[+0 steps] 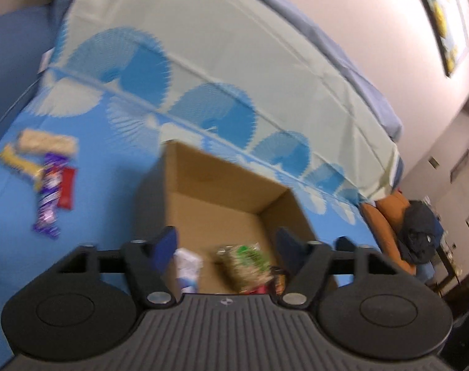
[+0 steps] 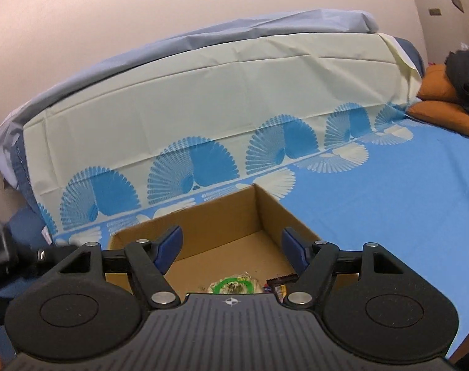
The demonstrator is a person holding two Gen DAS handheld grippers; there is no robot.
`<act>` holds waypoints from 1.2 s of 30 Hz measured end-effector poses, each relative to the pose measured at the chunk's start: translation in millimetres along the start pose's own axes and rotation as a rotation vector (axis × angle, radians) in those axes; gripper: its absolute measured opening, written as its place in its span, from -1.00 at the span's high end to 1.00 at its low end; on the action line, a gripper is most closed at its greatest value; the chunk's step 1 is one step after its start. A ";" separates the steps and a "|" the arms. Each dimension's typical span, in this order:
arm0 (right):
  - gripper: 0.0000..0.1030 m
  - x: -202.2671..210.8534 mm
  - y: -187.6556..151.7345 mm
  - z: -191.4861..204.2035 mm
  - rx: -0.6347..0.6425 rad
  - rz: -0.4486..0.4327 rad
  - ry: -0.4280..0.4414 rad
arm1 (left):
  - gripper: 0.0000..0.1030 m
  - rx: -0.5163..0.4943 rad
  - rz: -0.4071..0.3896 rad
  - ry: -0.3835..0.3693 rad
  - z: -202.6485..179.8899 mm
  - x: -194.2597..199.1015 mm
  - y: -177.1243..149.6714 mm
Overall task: Organize snacks
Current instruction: 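Open both grippers to drop the nut cake pack and chocolate bar into the box, then return both tools to the snacks and grasp the purple bar with the right gripper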
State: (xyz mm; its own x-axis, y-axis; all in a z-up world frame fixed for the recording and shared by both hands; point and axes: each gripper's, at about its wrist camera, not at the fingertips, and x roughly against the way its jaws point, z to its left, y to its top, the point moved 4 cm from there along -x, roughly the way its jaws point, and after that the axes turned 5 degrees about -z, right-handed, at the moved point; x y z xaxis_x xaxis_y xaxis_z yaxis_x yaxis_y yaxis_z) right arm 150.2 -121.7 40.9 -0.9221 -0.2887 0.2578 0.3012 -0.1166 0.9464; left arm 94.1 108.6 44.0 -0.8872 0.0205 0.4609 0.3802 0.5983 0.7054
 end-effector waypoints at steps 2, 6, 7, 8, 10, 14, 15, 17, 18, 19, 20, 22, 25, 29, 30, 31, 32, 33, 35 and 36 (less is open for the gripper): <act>-0.40 -0.6 -3.3 7.9 0.023 -0.005 0.019 | -0.07 0.043 0.017 0.035 26.5 2.1 1.2; -0.27 4.3 -12.0 31.3 0.083 -0.024 0.088 | 0.28 0.133 0.038 0.099 78.2 5.7 2.6; -0.12 5.2 -14.5 37.6 0.097 -0.027 0.114 | 0.31 0.136 0.043 0.113 88.3 6.9 2.3; 0.03 6.5 -16.8 44.2 0.109 -0.028 0.141 | 0.34 0.133 0.048 0.122 98.8 8.1 2.1; 0.24 8.8 -22.4 57.6 0.130 -0.026 0.200 | 0.38 0.091 0.057 0.140 115.3 13.2 -0.7; 0.35 14.1 -31.5 79.9 0.154 -0.029 0.292 | 0.38 -0.104 0.046 0.156 133.6 24.7 -10.1; 0.35 15.2 -33.9 85.9 0.161 -0.029 0.314 | 0.38 -0.169 0.035 0.171 138.0 29.2 -14.3; 0.35 18.2 -38.9 96.0 0.171 -0.025 0.356 | 0.38 -0.254 0.020 0.189 149.1 39.1 -25.6; 0.35 19.2 -41.9 101.8 0.177 -0.021 0.376 | 0.38 -0.273 0.014 0.198 157.3 45.0 -31.1; 0.34 20.1 -45.2 108.3 0.186 -0.016 0.400 | 0.38 -0.282 0.008 0.209 165.4 50.8 -38.2; 0.34 21.2 -48.4 114.8 0.194 -0.012 0.420 | 0.39 -0.256 0.004 0.218 172.7 55.6 -41.3; 0.34 23.8 -55.4 128.5 0.215 -0.008 0.462 | 0.39 -0.192 -0.065 0.192 179.8 68.7 -34.2; 0.34 28.0 -66.5 148.0 0.258 -0.007 0.510 | 0.39 -0.179 -0.074 0.220 183.4 67.3 -33.9; 0.34 27.3 -84.2 179.2 0.325 0.024 0.556 | 0.38 -0.174 -0.101 0.212 183.7 69.9 -32.9; 0.34 26.1 -87.3 185.3 0.334 0.036 0.557 | 0.36 -0.170 -0.105 0.212 184.3 71.2 -32.6; 0.34 22.5 -89.5 192.5 0.338 0.051 0.552 | 0.33 -0.177 -0.108 0.206 182.6 71.0 -32.5; 0.34 18.2 -90.4 198.5 0.338 0.062 0.544 | 0.33 -0.183 -0.115 0.205 181.2 70.6 -32.2; 0.34 13.1 -91.1 204.3 0.337 0.075 0.528 | 0.33 -0.182 -0.118 0.205 181.4 70.4 -31.8; 0.26 -5.9 -94.7 220.4 0.335 0.118 0.481 | 0.33 -0.187 -0.121 0.206 180.8 71.9 -32.9; 0.21 -17.6 -97.5 227.9 0.321 0.148 0.470 | 0.32 -0.190 -0.122 0.208 180.2 73.4 -33.9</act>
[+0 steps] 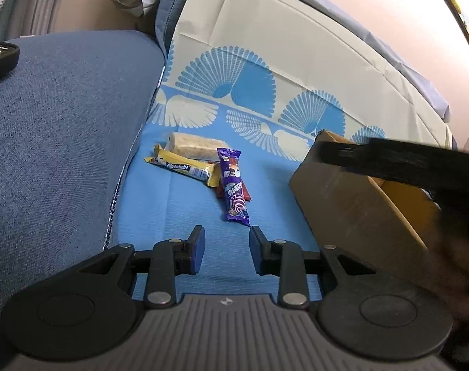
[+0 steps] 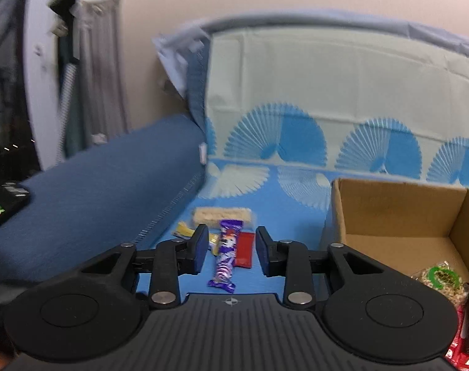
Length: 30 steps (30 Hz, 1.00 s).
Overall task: Organize snacks
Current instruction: 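Return both tools to the snacks and grasp the purple bar with the right gripper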
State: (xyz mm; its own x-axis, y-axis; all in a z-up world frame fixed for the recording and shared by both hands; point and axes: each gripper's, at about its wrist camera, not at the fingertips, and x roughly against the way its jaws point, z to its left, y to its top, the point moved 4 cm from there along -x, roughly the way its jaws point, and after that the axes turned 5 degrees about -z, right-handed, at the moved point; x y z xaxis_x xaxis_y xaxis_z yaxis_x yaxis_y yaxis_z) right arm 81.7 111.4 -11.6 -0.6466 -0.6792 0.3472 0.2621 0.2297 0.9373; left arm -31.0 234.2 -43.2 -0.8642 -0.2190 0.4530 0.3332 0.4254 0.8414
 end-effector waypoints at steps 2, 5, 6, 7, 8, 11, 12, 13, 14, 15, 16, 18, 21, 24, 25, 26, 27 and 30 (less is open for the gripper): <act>0.03 -32.3 -3.2 5.1 -0.030 0.064 -0.013 | 0.32 -0.005 0.000 0.001 -0.5 0.9 -0.6; -0.09 -85.3 -13.2 10.5 -0.044 0.174 -0.039 | 0.30 -0.010 -0.001 -0.003 -1.5 1.2 -1.2; -0.13 -101.2 -17.9 11.2 -0.042 0.213 -0.049 | 0.30 -0.012 -0.001 -0.002 -1.9 2.0 -2.3; -0.14 -114.7 -24.3 10.7 -0.039 0.248 -0.062 | 0.30 -0.012 -0.001 -0.002 -1.9 2.4 -2.7; -0.14 -125.7 -30.2 10.5 -0.036 0.281 -0.067 | 0.28 -0.012 -0.002 -0.003 -1.9 2.5 -2.8; 0.19 -149.5 -51.3 10.8 -0.009 0.399 -0.058 | 0.26 -0.012 -0.007 -0.013 -1.6 4.1 -2.6; 0.46 -152.0 -57.5 11.5 0.006 0.436 -0.053 | 0.26 -0.012 -0.010 -0.016 -1.7 4.8 -2.6; 0.51 -147.9 -57.8 10.7 0.022 0.427 -0.064 | 0.26 -0.011 -0.012 -0.017 -1.8 5.4 -2.8; 0.51 -141.2 -55.9 9.6 0.025 0.424 -0.069 | 0.26 -0.010 -0.014 -0.016 -1.8 5.5 -2.8; 0.51 -133.3 -52.9 8.0 0.009 0.420 -0.050 | 0.26 -0.009 -0.016 -0.016 -1.9 5.8 -2.9; 0.51 -125.6 -49.9 6.9 0.001 0.411 -0.030 | 0.26 -0.009 -0.017 -0.017 -2.1 6.3 -2.9; 0.51 -101.6 -43.1 5.5 0.031 0.400 -0.014 | 0.26 -0.008 -0.018 -0.020 -2.2 7.0 -3.1; 0.51 -64.3 -41.2 1.4 0.047 0.423 0.019 | 0.26 -0.008 -0.018 -0.018 -2.1 7.3 -3.6; 0.51 -23.0 -50.3 -3.1 0.066 0.474 0.021 | 0.25 -0.007 -0.018 -0.011 -1.2 7.0 -4.0; 0.51 -9.6 -55.8 -5.0 0.057 0.497 0.014 | 0.24 -0.007 -0.017 -0.008 -1.2 6.3 -3.6; 0.51 -1.0 -59.6 -6.7 0.049 0.512 0.011 | 0.24 -0.007 -0.014 -0.006 -1.0 5.3 -3.4; 0.51 3.3 -63.0 -7.2 0.044 0.520 0.010 | 0.24 -0.007 -0.011 -0.003 -0.8 4.2 -3.1; 0.51 20.4 -77.8 -1.8 0.040 0.509 0.030 | 0.23 -0.015 0.009 0.010 -1.2 1.1 -4.2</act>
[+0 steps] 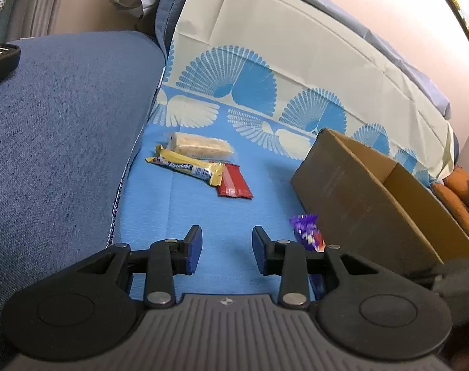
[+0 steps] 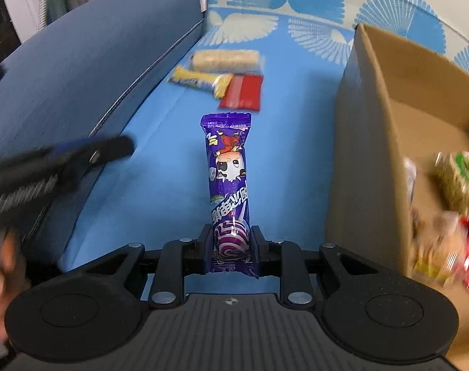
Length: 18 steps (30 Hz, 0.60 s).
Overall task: Organize snacks
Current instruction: 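Return both tools to the snacks and grasp the purple bar with the right gripper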
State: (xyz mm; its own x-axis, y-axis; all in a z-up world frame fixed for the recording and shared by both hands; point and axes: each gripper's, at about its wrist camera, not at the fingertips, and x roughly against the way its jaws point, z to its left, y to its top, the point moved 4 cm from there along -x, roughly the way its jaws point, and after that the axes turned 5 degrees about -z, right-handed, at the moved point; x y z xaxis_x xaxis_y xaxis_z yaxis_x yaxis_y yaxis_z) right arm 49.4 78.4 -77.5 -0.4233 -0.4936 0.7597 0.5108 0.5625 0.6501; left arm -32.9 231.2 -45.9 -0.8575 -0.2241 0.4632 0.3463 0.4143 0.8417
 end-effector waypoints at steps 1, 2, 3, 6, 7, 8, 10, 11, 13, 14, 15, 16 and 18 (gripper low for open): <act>0.51 -0.9 -5.0 1.9 0.001 -0.006 -0.001 | 0.23 -0.003 0.006 0.004 0.0 -1.4 -0.3; 0.50 -3.6 -8.6 3.1 0.002 -0.009 -0.008 | 0.22 -0.007 0.018 0.009 -0.4 -3.4 -0.8; 0.50 -7.5 -10.0 3.8 0.000 -0.005 -0.016 | 0.22 -0.011 0.033 0.016 -0.7 -6.2 -1.2; 0.42 -20.5 -9.1 6.6 -0.003 0.001 -0.026 | 0.22 -0.016 0.060 0.031 -0.3 -12.0 -2.2; 0.29 -24.0 -7.0 6.7 0.000 -0.001 -0.023 | 0.22 -0.013 0.072 0.036 -0.2 -14.6 -1.9; 0.18 -29.0 -4.6 6.5 0.005 -0.004 -0.020 | 0.22 -0.007 0.084 0.042 0.5 -17.2 -1.8; 0.15 -36.0 -4.5 5.0 0.022 0.012 -0.007 | 0.22 0.017 0.107 0.067 2.9 -25.4 1.7; 0.15 -39.4 -6.2 4.0 0.021 0.031 0.003 | 0.22 0.039 0.123 0.082 4.2 -33.0 5.0; 0.18 -38.7 -9.0 2.3 -0.001 0.026 0.008 | 0.22 0.122 0.149 0.100 8.8 -50.3 14.2; 0.35 -37.6 -9.0 2.9 0.002 0.027 0.011 | 0.21 0.165 0.153 0.117 10.2 -61.4 22.2; 0.47 -37.1 -8.8 2.8 0.002 0.026 0.019 | 0.17 0.194 0.151 0.130 10.3 -70.6 29.8; 0.50 -36.1 -8.0 2.2 -0.014 0.029 0.043 | 0.13 0.224 0.146 0.141 10.3 -79.9 37.6; 0.50 -36.6 -8.1 -1.1 -0.038 0.043 0.069 | -0.09 0.303 0.129 0.153 10.2 -102.2 55.7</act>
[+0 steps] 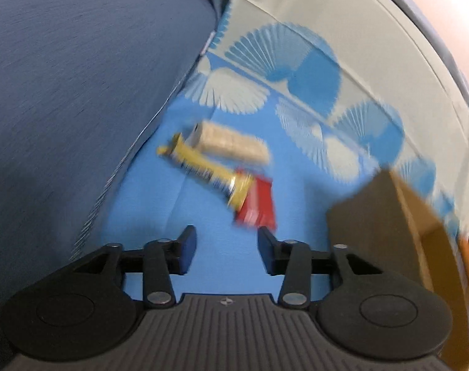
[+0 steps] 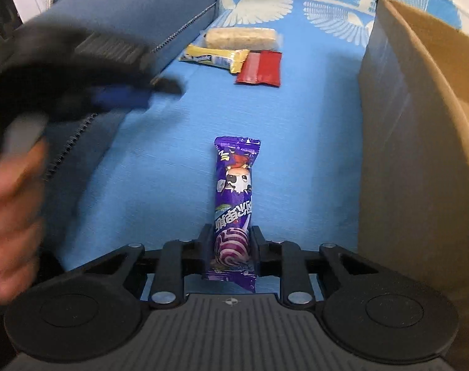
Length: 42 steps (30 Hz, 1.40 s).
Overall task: Organize snacks
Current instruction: 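Grasp the yellow bar with the left gripper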
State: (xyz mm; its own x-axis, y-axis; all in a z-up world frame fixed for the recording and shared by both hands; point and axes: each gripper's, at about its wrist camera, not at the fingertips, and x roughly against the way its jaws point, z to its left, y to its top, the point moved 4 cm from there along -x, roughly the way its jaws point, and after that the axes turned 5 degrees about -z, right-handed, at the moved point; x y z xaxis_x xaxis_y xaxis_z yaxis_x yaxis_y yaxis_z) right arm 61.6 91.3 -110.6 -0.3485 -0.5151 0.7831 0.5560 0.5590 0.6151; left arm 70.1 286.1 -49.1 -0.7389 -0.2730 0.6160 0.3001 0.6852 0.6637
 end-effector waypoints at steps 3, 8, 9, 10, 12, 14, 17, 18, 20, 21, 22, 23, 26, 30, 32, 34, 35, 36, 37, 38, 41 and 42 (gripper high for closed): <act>0.50 -1.1 -0.4 -0.8 0.007 0.024 0.015 | -0.45 0.106 -0.023 0.053 -9.1 -30.6 26.2; 0.50 -1.9 -1.1 -2.6 0.014 0.031 0.036 | -0.47 0.225 0.002 0.157 -14.4 -78.1 45.1; 0.50 -2.0 -0.9 -4.0 0.011 0.032 0.039 | -0.47 0.217 0.014 0.185 -14.8 -86.4 46.9; 0.50 -2.0 -1.0 -4.1 0.015 0.033 0.044 | -0.47 0.202 0.023 0.222 -14.7 -91.9 48.0; 0.50 -2.6 -1.7 -3.6 0.032 0.036 0.050 | -0.47 0.177 0.046 0.263 -11.9 -100.5 47.4; 0.49 -3.2 -2.3 -3.1 0.045 0.036 0.052 | -0.30 0.153 0.078 0.288 -7.5 -105.0 45.5; 0.50 -5.0 -2.2 -3.2 0.048 0.037 0.051 | 0.41 0.107 0.093 0.282 -1.0 -99.5 45.0; 0.50 -5.6 -1.8 -3.3 0.048 0.037 0.049 | 0.49 0.108 0.100 0.276 2.5 -95.2 44.1; 0.50 -7.3 -0.6 -2.9 0.046 0.036 0.042 | 0.49 0.105 0.099 0.270 9.8 -84.2 41.8; 0.50 -8.4 0.0 -2.3 0.047 0.035 0.038 | 0.50 0.099 0.099 0.257 12.7 -76.5 39.1; 0.50 -7.7 -1.2 -0.1 0.050 0.034 0.034 | 0.50 0.093 0.103 0.243 15.3 -68.2 35.2; 0.50 -7.3 -1.1 1.2 0.054 0.033 0.029 | 0.50 0.082 0.108 0.230 17.4 -60.0 31.3; 0.50 -5.1 -1.5 3.6 0.062 0.027 0.013 | 0.50 0.013 0.128 0.185 19.3 -28.4 14.8; 0.50 -3.3 -0.5 4.6 0.072 0.014 -0.009 | 0.50 -0.088 0.174 0.086 17.0 16.4 -17.0; 0.50 -3.2 -0.7 6.7 0.082 0.010 -0.018 | 0.50 -0.115 0.198 0.041 18.3 34.9 -32.2; 0.50 -2.9 -1.0 8.2 0.091 0.008 -0.028 | 0.50 -0.161 0.227 0.005 19.6 52.7 -50.5; 0.50 -2.2 -1.9 9.6 0.095 0.007 -0.031 | 0.50 -0.182 0.241 -0.009 18.6 60.3 -57.6; 0.50 -1.8 -2.4 10.1 0.099 0.006 -0.034 | 0.50 -0.200 0.253 -0.020 18.7 65.9 -65.1; 0.50 -1.7 -2.8 11.7 0.106 0.006 -0.036 | 0.49 -0.220 0.266 -0.031 18.6 71.2 -73.5; 0.50 -1.4 -3.3 12.8 0.112 0.005 -0.040 | 0.49 -0.232 0.276 -0.037 19.9 74.3 -81.3; 0.50 -1.1 -4.1 17.1 0.127 0.003 -0.056 | 0.49 -0.241 0.284 -0.029 24.2 77.0 -97.3; 0.49 -2.0 -4.5 17.5 0.133 0.004 -0.061 | 0.49 -0.241 0.273 -0.033 23.4 78.1 -95.7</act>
State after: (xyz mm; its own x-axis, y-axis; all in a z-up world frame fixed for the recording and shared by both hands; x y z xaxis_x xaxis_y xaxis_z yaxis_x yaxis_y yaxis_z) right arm 46.6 101.2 -113.4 -0.3945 -0.4745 0.7869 0.4540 0.6439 0.6159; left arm -30.4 215.0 -74.4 -0.6299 -0.0779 0.7727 0.6194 0.5499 0.5603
